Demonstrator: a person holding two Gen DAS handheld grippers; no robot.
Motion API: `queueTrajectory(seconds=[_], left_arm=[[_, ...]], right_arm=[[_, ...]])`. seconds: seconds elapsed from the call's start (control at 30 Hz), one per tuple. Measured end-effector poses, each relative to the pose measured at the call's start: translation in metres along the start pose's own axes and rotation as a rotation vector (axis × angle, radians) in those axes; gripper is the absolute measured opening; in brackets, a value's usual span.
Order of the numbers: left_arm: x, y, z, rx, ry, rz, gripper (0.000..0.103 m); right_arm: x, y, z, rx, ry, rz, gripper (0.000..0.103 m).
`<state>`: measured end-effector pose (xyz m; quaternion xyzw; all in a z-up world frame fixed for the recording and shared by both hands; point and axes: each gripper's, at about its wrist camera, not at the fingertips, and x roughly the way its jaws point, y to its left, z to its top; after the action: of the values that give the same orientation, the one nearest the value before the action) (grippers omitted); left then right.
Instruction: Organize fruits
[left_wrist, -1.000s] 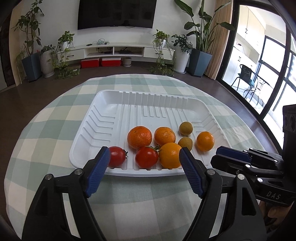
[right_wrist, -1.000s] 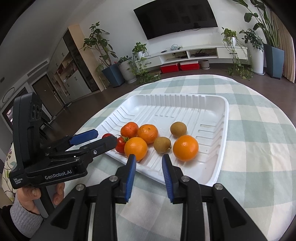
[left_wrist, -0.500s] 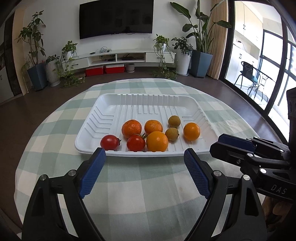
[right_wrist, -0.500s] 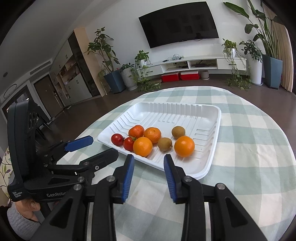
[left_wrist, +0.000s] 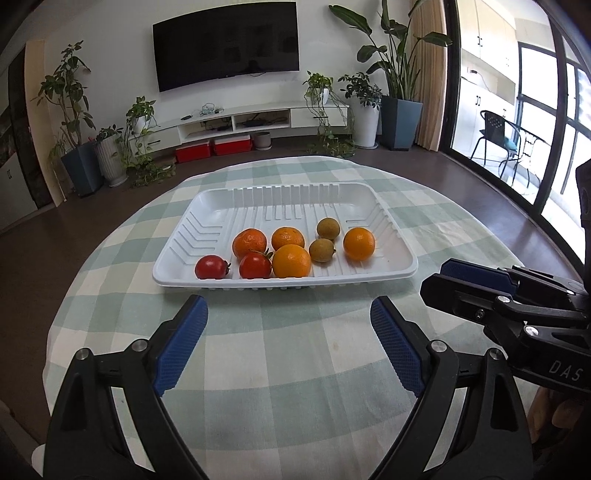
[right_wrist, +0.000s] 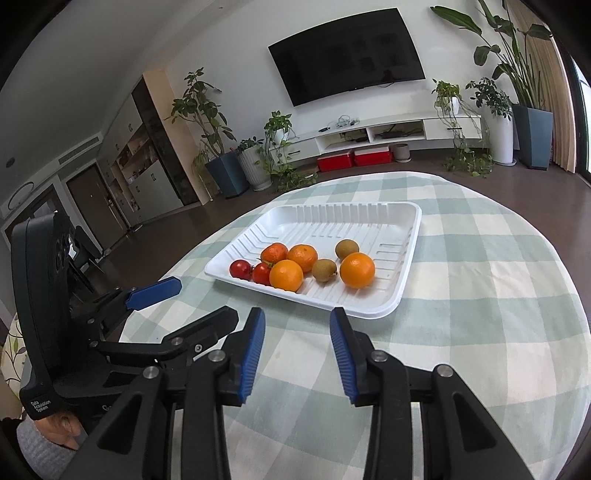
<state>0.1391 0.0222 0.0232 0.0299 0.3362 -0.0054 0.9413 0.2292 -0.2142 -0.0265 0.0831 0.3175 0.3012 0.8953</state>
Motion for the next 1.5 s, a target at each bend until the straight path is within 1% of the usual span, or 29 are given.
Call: queueTrajectory(seconds=[0.03,0.13,0.27,0.33,0.4,0.5,0.73,1.5], left_arm=[[-0.003,-0.002,-0.001,0.008,-0.007,0.011,0.09],[-0.012,-0.009,-0.005,0.045,-0.03,0.035,0.098],[-0.021,-0.022,-0.009,0.099,-0.054,0.061,0.098],[-0.024,-0.028,-0.01,0.125,-0.056,0.079,0.098],[-0.026,-0.035,-0.012,0.149,-0.057,0.113,0.098],[-0.026,-0.043,-0.016,0.188,-0.043,0.148,0.098],[-0.027,-0.05,-0.024,0.19,-0.024,0.127,0.098],[-0.027,-0.051,-0.028,0.184,-0.001,0.123,0.098]], right_arm=[[-0.002,0.0,0.0,0.001,-0.004,0.0,0.04],[-0.007,0.0,-0.003,0.005,-0.012,0.003,0.041],[-0.012,0.0,-0.005,0.006,-0.022,0.003,0.042],[-0.015,0.0,-0.005,0.009,-0.028,0.006,0.042],[-0.018,0.0,-0.006,0.009,-0.033,0.006,0.042],[-0.022,0.0,-0.007,0.014,-0.037,0.01,0.043],[-0.024,0.001,-0.009,0.017,-0.044,0.012,0.044],[-0.029,0.002,-0.011,0.02,-0.044,0.015,0.047]])
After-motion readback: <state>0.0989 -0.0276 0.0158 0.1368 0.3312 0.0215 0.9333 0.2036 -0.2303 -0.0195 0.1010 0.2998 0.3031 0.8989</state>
